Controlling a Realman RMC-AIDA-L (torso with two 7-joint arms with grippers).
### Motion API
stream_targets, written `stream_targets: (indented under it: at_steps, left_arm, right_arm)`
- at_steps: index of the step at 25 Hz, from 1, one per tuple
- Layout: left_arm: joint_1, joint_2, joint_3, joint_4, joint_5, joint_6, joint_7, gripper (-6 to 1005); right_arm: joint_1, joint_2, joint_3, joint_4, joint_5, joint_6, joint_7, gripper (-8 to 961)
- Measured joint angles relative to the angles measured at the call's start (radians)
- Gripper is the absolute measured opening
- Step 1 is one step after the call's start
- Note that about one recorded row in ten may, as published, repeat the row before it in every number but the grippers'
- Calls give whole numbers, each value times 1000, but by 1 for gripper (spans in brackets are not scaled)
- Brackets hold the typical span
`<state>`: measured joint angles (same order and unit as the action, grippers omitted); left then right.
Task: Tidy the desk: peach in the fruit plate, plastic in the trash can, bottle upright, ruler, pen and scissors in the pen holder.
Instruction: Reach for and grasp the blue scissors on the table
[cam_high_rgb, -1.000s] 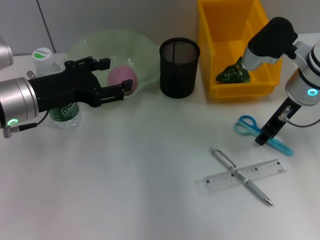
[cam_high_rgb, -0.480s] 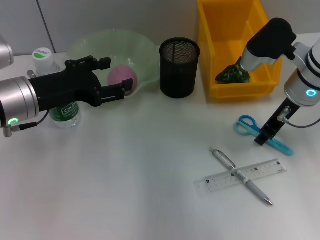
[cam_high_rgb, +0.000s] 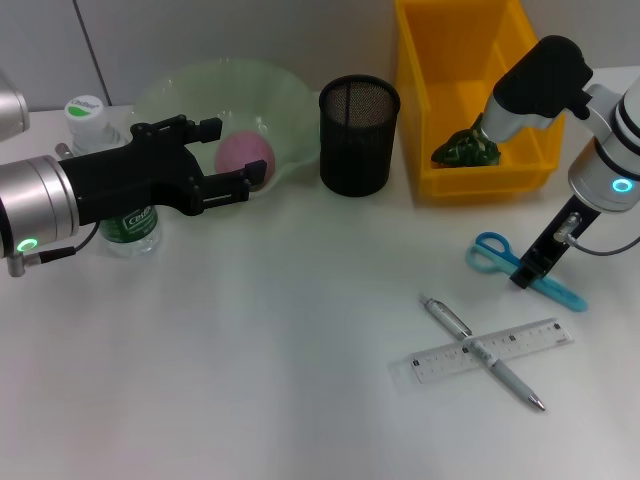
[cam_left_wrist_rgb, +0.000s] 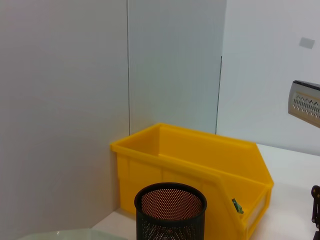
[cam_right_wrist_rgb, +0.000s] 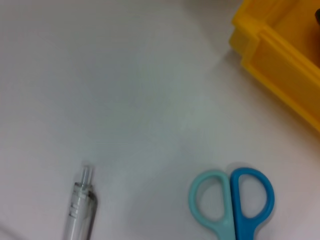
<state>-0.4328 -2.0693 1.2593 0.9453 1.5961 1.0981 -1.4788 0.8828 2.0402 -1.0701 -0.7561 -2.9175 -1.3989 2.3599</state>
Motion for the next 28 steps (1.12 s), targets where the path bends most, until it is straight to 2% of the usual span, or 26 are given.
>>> stream_targets:
  at_steps: [9,28]
  left_arm:
    - [-1,0,0,-7,-1,0,0,802]
    - [-6,0,0,-7,-1,0,2,802]
  right_arm:
    - [1,0,-5,3,0,5,-2,261]
    - [1,0,-7,3,0,9,-2,242]
